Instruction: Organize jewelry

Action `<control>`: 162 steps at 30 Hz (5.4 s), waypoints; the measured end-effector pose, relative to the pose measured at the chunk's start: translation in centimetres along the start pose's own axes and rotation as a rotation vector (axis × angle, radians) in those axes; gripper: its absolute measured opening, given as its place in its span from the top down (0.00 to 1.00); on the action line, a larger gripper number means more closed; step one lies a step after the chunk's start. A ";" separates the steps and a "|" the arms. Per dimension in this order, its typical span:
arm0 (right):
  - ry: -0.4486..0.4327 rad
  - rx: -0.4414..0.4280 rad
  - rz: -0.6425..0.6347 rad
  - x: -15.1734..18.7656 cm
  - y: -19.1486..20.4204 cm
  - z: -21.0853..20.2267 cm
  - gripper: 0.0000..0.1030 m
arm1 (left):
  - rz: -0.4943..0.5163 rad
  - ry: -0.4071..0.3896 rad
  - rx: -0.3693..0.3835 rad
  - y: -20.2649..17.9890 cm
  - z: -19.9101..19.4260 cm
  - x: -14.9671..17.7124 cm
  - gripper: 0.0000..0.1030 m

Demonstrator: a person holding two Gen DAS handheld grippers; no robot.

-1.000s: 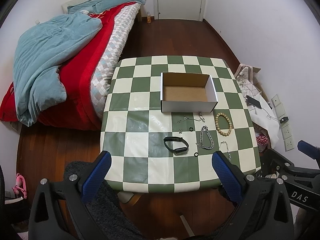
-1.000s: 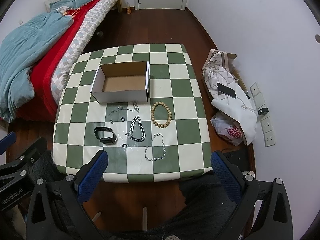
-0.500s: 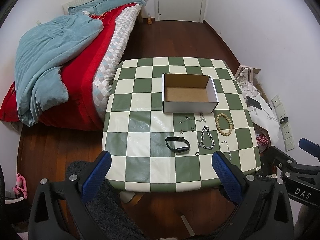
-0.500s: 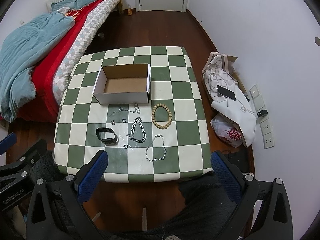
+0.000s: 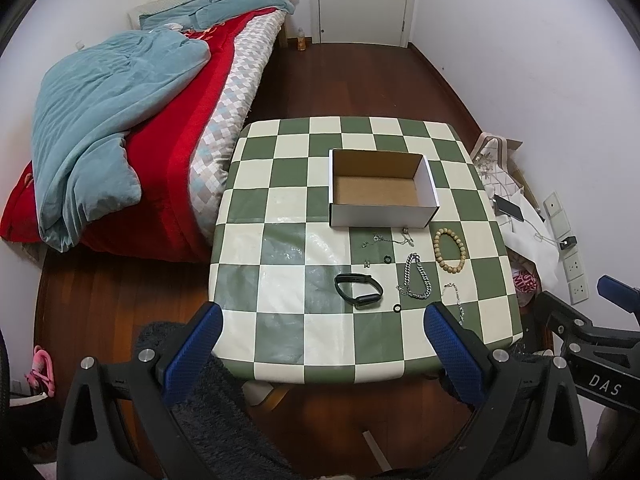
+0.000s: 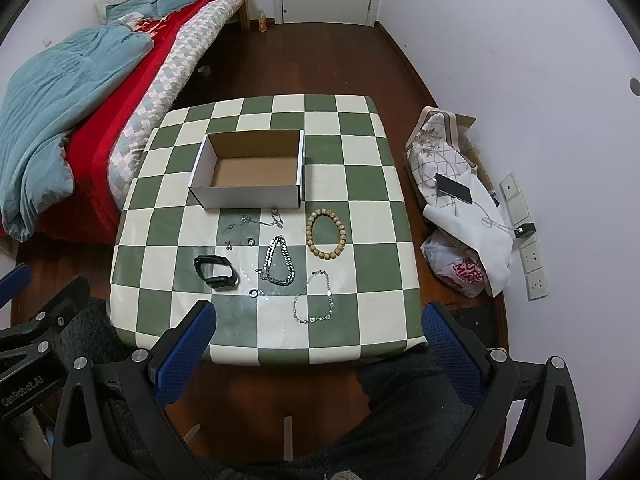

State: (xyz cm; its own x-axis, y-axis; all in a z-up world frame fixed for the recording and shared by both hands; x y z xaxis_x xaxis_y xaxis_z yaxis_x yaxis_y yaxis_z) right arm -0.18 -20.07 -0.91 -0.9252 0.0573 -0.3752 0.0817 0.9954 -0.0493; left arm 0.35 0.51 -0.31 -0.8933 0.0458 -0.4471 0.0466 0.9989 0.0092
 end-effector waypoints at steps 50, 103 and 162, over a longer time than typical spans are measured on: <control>0.255 -0.075 0.282 6.5 -4.3 24.4 0.96 | 0.048 0.281 -0.070 -4.2 22.3 3.7 0.99; 0.092 -0.264 0.085 -20.6 4.7 24.5 0.96 | -0.091 0.170 0.158 -2.7 23.5 -17.1 0.95; -0.252 -0.041 0.048 -7.9 4.9 4.8 0.00 | -0.041 -0.313 -0.120 2.4 3.3 -7.0 0.01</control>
State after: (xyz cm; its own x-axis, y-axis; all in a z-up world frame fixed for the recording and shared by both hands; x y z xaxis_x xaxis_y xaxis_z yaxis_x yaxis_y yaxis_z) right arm 9.36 -16.01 -2.63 -0.7986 0.0889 -0.5953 0.1037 0.9946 0.0094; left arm 8.16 2.59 -0.10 -0.7117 0.0185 -0.7022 -0.0555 0.9950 0.0826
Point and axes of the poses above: each gripper's, at about its wrist camera, not at the fingertips, and z roughly the way its jaws point, y to its left, x to its underside, the point moved 4 cm from there along z, roughly the way its jaws point
